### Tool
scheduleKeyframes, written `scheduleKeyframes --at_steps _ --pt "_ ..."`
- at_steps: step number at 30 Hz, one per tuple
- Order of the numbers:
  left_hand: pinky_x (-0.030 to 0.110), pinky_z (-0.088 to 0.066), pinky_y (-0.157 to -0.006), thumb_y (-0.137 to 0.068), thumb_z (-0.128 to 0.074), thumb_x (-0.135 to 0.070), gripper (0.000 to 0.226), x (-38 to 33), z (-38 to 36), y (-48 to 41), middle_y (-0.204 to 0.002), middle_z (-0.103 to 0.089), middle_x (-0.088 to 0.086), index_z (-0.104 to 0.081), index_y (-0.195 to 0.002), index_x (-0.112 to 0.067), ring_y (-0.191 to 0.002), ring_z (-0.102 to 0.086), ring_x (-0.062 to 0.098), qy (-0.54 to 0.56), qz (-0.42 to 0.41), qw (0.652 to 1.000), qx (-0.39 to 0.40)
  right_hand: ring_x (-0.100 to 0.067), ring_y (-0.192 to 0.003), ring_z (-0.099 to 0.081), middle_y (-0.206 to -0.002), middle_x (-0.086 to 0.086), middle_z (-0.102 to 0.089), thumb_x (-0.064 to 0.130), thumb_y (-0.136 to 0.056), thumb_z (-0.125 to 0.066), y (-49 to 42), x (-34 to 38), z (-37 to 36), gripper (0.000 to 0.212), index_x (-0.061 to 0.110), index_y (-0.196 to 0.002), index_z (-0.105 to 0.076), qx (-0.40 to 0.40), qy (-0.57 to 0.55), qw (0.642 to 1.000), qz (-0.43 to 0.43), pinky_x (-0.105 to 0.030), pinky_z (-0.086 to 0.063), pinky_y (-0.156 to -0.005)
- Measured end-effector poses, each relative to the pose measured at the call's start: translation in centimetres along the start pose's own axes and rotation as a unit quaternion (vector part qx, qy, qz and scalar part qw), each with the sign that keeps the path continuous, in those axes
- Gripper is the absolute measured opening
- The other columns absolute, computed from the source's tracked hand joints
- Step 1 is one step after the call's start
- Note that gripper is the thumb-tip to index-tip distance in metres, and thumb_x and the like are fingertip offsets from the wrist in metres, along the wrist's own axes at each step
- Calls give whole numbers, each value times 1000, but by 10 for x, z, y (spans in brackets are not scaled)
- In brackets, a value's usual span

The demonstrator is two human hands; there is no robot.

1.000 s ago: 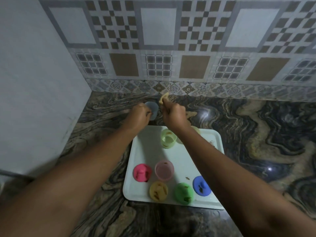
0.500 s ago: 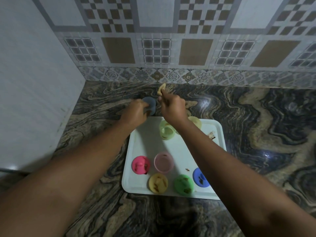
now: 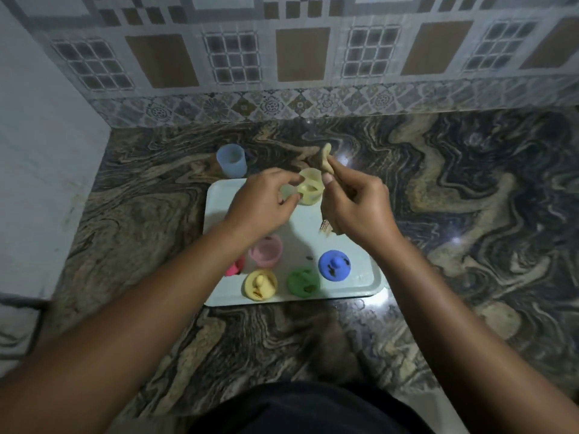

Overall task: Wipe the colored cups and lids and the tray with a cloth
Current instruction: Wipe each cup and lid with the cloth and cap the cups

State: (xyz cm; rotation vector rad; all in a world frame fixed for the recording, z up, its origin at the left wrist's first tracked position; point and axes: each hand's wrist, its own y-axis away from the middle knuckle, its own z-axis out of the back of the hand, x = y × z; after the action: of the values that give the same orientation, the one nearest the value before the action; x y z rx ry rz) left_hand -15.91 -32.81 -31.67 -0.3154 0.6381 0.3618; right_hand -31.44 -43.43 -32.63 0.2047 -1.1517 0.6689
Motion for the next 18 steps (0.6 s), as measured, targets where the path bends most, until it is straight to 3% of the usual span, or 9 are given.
scheduleKeyframes --at_steps 2,4,6,9,12,18 --pt "32 -54 -82 -86 -70 -23 26 -14 -22 16 -111 -72 -2 -73 -112 -20 -87 -66 22 -15 3 999 46 -19 -50 -61 -56 1 -64 38 -98 -59 22 -14 13 36 31 -133 -67 0 4 1000 -24 -42 -59 -63" --pt "39 -55 -83 -86 -67 -25 26 -24 -45 31 -112 -72 -2 -72 -111 -24 -95 -67 25 -42 3 995 94 4 -54 -57 -63 16 -64 35 -98 -62 43 -31 21 35 29 -132 -68 -3 5 999 -49 -31 -55 -69" --pt "42 -55 -84 -87 -62 -25 28 -33 -64 42 -116 -70 0 -71 -113 -28 -103 -65 28 -78 2 987 141 14 -56 -53 -72 23 -61 30 -99 -64 61 -45 29 34 26 -133 -68 0 22 997 -69 -22 -49 -72" --pt "39 -53 -81 -91 -59 -24 25 -38 -87 52 -115 -67 3 -69 -113 -29 -104 -64 30 -133 -11 973 190 8 -75 -63 -92 10 -78 27 -98 -65 83 -59 37 35 25 -133 -68 -4 39 995 -93 -17 -50 -77" --pt "38 -51 -75 -94 -57 -27 23 -35 -100 55 -112 -64 2 -68 -113 -32 -101 -63 30 -191 -24 957 215 -4 -91 -71 -113 2 -78 29 -98 -63 95 -70 41 37 26 -135 -66 -2 53 994 -95 -21 -56 -82" --pt "35 -45 -72 -95 -58 -25 24 -25 -111 51 -112 -62 1 -68 -116 -26 -106 -54 27 -238 -70 950 188 5 -105 -63 -123 2 -73 24 -98 -65 105 -78 48 37 22 -135 -65 -6 61 994 -94 -29 -57 -93"
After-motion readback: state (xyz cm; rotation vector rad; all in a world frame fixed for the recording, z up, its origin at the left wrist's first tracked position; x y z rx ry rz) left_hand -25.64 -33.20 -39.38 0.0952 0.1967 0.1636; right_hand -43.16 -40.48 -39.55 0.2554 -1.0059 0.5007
